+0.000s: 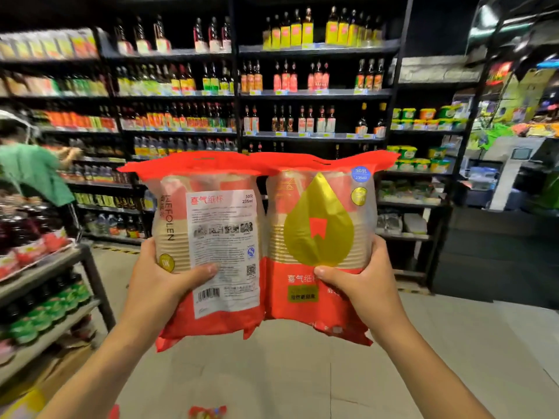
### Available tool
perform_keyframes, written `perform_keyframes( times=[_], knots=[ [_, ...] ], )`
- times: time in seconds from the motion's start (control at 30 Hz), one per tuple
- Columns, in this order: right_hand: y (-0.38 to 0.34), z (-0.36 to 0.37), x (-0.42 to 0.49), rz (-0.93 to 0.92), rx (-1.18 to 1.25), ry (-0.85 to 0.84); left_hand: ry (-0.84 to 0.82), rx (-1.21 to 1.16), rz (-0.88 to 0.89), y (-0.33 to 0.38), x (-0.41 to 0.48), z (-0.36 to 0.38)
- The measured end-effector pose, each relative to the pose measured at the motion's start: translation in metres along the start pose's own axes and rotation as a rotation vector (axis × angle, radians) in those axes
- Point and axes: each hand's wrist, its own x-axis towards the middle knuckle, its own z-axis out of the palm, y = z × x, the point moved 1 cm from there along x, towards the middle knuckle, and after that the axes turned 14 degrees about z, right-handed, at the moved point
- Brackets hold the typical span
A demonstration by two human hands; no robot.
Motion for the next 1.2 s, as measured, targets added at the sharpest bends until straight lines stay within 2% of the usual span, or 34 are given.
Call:
perform_keyframes(
  times=[0.2,0.47,0.63,0.77,0.97,1.2],
  knots=[
    [-0.006,0.047,0.005,-0.022,0.065,-0.244,0.203,0.112,0.015,0.032,-0.031,-0.05],
    [0.001,0.159,-0.064,0.018,0.165,-0.746,0.581,0.376,-0.046,0.084,-0.154,-0.15],
    [-0.002,0.224,-0.167,0.041,0.163,-1.074,0.871,0.565,-0.108,0.143,-0.267,-0.207],
    [-0.017,0.245,-0.266,0.014,0.12,-1.314,1.062,0.684,-0.161,0.202,-0.366,-0.229],
    [-0.045,0.239,-0.417,-0.081,0.104,-1.546,1.344,0.826,-0.153,0.284,-0.502,-0.246],
    [-0.054,0.206,-0.588,-0.105,0.107,-1.744,1.509,0.869,-0.104,0.363,-0.661,-0.263]
  ],
)
